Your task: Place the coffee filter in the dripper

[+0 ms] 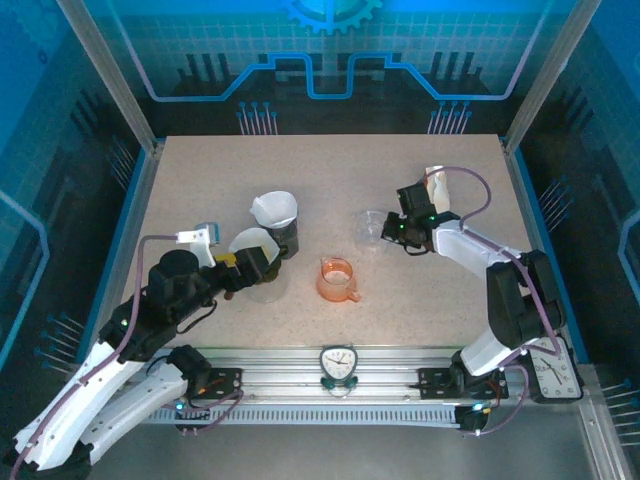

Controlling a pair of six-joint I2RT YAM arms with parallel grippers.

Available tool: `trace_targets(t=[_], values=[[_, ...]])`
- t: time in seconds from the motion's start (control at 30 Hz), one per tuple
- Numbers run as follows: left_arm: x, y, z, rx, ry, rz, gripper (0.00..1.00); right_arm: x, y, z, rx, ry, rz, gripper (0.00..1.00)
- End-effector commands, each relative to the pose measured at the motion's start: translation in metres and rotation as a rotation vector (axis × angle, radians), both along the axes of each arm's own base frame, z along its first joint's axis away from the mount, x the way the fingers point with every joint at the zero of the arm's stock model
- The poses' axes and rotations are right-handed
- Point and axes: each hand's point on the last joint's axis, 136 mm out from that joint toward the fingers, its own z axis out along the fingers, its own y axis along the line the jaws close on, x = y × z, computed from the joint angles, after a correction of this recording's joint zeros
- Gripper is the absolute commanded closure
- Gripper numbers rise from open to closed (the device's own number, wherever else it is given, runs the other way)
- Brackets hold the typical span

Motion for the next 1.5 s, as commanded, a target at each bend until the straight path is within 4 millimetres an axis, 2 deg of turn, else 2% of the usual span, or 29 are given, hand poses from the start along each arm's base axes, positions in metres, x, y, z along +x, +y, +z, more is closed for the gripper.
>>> trace_targets(t=[0.0,0.2,0.37,0.5,0.73,0.83,0.97,1.2,1.47], values=[[-0.002,0.001,0.010,-0.019,-0.019,-0.001,0.01,-0.007,-0.008,0.006,0.013,-0.007,-0.003,0.99],[-0.002,0.001,0.011,-0.021,-0.023,-0.001,0.01,-0.020,-0.008,0.031,0.043,-0.058,0.016,1.00],[-0.002,0.002,0.014,-0.020,-0.028,-0.002,0.01,-0.039,-0.004,0.060,0.096,-0.100,0.047,1.00],[-0.003,0.003,0.017,-0.019,-0.038,0.002,0.01,-0.059,0.010,0.087,0.153,-0.110,0.109,1.00],[-0.002,0.005,0.014,-0.010,-0.036,0.010,0.01,-0.099,0.045,0.114,0.170,-0.070,0.260,1.00],[-0.002,0.005,0.013,-0.007,-0.036,0.011,0.01,-0.111,0.061,0.118,0.161,-0.043,0.316,1.00],[-0.002,0.005,0.012,-0.004,-0.035,0.010,0.01,-0.118,0.077,0.120,0.144,-0.030,0.361,1.00],[-0.003,0.007,0.011,0.003,-0.038,0.014,0.01,-0.113,0.099,0.109,0.111,-0.002,0.409,1.00],[-0.005,0.010,0.010,0.015,-0.040,0.019,0.01,-0.105,0.105,0.095,0.081,0.024,0.416,1.00]])
